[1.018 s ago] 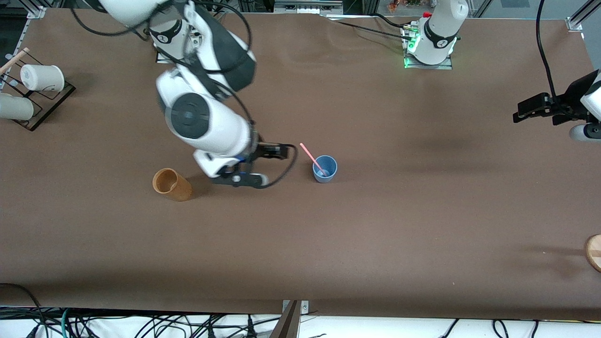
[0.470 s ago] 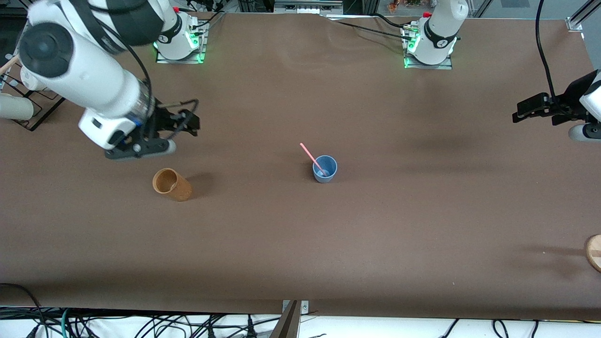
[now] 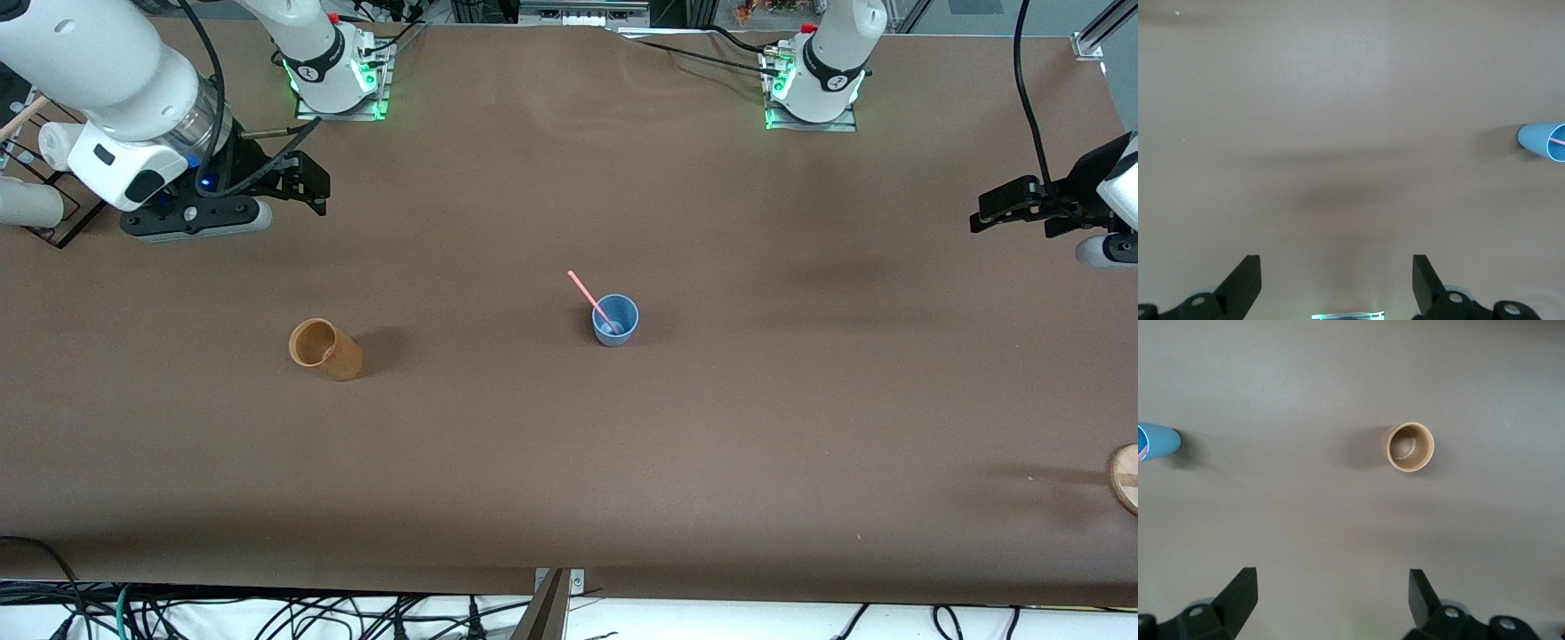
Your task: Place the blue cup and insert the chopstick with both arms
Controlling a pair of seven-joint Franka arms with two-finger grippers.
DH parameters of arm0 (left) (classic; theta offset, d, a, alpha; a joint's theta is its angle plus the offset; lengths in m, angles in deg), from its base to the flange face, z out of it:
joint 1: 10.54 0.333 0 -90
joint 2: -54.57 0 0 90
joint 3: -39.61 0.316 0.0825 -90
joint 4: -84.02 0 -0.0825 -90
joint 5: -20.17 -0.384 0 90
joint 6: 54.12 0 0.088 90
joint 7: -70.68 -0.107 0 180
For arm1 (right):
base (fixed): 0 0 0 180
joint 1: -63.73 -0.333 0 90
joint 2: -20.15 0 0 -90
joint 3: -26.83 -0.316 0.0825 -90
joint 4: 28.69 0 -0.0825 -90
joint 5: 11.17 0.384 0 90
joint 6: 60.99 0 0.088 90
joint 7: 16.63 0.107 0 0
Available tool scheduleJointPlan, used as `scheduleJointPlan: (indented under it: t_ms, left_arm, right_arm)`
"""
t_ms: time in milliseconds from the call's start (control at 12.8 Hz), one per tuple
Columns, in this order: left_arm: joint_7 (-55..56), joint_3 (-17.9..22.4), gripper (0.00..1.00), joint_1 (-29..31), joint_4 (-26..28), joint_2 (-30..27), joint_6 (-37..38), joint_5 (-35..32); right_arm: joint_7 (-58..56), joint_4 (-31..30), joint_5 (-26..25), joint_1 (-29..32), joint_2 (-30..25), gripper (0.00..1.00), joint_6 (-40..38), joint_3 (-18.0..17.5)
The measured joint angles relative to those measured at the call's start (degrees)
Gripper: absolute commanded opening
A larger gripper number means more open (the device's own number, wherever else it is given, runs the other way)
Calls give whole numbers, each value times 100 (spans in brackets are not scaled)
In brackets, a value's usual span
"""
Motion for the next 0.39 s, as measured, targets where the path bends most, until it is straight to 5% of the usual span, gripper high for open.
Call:
scheduleJointPlan:
  t_ms: [392]
  left_arm:
    - [0, 0, 100, -2, 0, 0, 0, 0]
  right_arm:
    - [-34, -24, 0, 0, -23, 100, -10, 0]
